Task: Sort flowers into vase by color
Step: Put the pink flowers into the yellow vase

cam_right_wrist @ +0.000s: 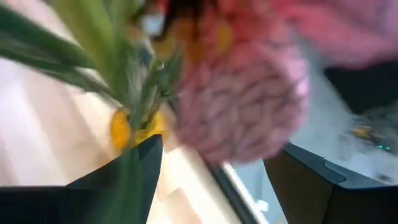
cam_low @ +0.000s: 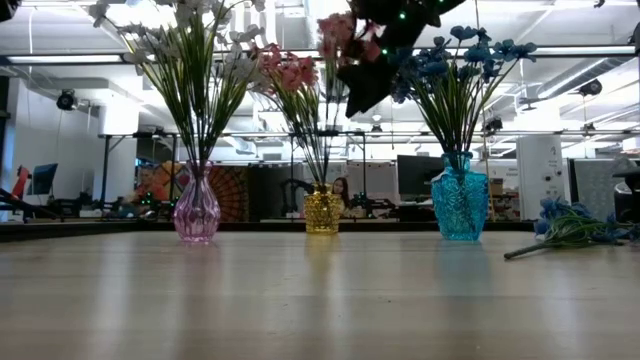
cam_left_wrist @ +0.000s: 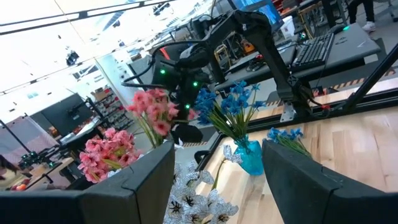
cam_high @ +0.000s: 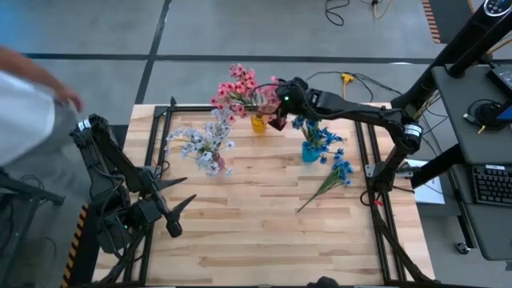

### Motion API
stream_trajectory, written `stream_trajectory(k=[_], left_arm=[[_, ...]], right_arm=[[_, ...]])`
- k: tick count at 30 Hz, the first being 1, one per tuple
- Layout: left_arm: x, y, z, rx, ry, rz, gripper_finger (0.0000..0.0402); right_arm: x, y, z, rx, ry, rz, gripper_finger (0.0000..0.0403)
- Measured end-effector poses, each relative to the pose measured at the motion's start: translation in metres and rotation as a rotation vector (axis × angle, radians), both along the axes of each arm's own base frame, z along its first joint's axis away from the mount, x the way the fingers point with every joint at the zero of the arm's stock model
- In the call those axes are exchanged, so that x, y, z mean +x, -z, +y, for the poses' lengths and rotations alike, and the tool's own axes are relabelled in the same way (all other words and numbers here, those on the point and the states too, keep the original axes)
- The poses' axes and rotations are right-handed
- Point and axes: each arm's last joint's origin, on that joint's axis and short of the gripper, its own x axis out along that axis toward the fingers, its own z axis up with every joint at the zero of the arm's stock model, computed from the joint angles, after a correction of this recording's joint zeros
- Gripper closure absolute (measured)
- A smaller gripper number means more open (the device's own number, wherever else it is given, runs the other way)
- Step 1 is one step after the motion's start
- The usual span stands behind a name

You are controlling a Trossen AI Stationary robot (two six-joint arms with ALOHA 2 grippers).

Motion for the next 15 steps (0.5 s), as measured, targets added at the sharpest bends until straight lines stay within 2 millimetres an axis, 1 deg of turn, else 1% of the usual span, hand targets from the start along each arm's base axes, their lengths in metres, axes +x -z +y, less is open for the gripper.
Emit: stream_trajectory(k=[2,3,6,8,10,11,13,15], left_arm=[[0.000,0.000,0.000,0.000,-0.003,0.000,0.0178],[0.001,0.000,0.000,0.000,-0.003,0.000,0.0178],[0.001,0.000,0.001,0.000,-0.006,0.000,0.0178],[0.002,0.000,0.002,-0.006,-0.012,-0.003,0.0178],[0.005,0.000,0.004,-0.015,-0.020,-0.004,0.0178],[0.008,0.000,0.005,-0.020,-0.021,-0.001,0.0178],[0.014,0.001,0.009,-0.035,-0.018,0.011,0.0178],[0.022,0.001,0.014,-0.058,-0.007,0.025,0.0178]], right_arm=[[-0.001,-0.003,-0.002,-0.044,0.081,-0.015,0.0138],[-0.001,-0.004,-0.003,-0.042,0.080,-0.027,0.0138],[0.000,-0.002,-0.002,0.022,-0.056,-0.009,0.0138],[0.001,-0.002,0.000,0.047,-0.039,-0.045,0.0138],[0.003,-0.006,-0.001,0.088,-0.013,-0.131,0.0138],[0.004,-0.008,-0.003,0.117,-0.044,-0.167,0.0138],[0.004,-0.009,-0.003,0.153,-0.134,-0.167,0.0138],[0.002,-0.010,-0.005,0.094,-0.061,-0.131,0.0140]])
